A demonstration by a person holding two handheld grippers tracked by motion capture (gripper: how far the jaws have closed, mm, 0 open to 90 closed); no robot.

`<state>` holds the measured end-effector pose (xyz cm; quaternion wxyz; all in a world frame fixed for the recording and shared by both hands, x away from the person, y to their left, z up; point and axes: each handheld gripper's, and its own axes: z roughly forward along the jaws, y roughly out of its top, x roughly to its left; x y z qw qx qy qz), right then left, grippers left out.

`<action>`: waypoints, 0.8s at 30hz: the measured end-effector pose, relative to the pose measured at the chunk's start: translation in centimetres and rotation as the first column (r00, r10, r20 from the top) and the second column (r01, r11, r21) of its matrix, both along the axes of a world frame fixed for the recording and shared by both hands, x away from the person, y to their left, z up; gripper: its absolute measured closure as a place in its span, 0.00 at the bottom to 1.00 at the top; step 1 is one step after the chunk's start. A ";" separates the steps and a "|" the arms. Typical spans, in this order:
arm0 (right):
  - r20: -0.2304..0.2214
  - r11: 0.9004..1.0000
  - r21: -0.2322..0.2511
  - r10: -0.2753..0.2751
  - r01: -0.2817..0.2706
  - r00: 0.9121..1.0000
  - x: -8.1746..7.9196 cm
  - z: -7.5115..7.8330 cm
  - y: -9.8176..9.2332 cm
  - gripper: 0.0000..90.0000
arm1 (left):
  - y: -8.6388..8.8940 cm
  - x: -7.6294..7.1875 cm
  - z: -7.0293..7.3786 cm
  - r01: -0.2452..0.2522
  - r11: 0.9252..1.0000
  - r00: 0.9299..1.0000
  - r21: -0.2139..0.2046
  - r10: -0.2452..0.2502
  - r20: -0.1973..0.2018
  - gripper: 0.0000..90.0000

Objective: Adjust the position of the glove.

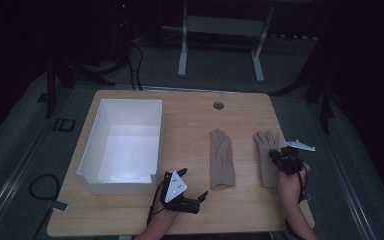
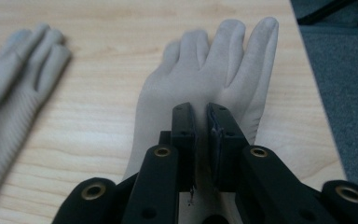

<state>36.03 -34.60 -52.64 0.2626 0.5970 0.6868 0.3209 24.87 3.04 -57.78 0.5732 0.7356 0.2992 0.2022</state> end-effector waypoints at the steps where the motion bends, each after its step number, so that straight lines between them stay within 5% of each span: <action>1: -0.007 1.000 -0.001 0.003 -0.003 1.000 0.1 -0.3 0.0 0.91 | 0.0 0.0 0.0 0.000 1.000 1.000 0.000 0.000 0.000 0.00; 9: -0.056 1.000 -0.007 0.009 -0.009 0.998 0.6 -2.5 -0.2 0.86 | 0.0 0.0 0.0 0.004 1.000 1.000 0.003 -0.004 0.001 0.00; 14: -0.039 0.999 0.018 0.051 -0.050 0.998 0.6 -1.9 -0.5 0.71 | 0.0 0.0 0.0 0.004 1.000 1.000 0.003 -0.004 0.002 0.00; 16: 0.001 0.994 0.048 0.097 -0.097 0.995 0.6 -1.1 -0.9 0.69 | 0.0 0.0 0.0 0.003 1.000 1.000 0.002 -0.003 0.001 0.00; 20: 0.053 0.969 0.011 0.245 -0.245 0.968 0.6 0.3 -1.8 0.65 | 0.0 0.0 0.0 0.003 1.000 1.000 -0.001 -0.003 0.000 0.00; 24: 0.024 0.942 -0.018 0.336 -0.336 0.941 0.6 0.3 -2.9 0.62 | 0.0 0.0 0.0 0.001 1.000 1.000 -0.001 -0.001 0.000 0.00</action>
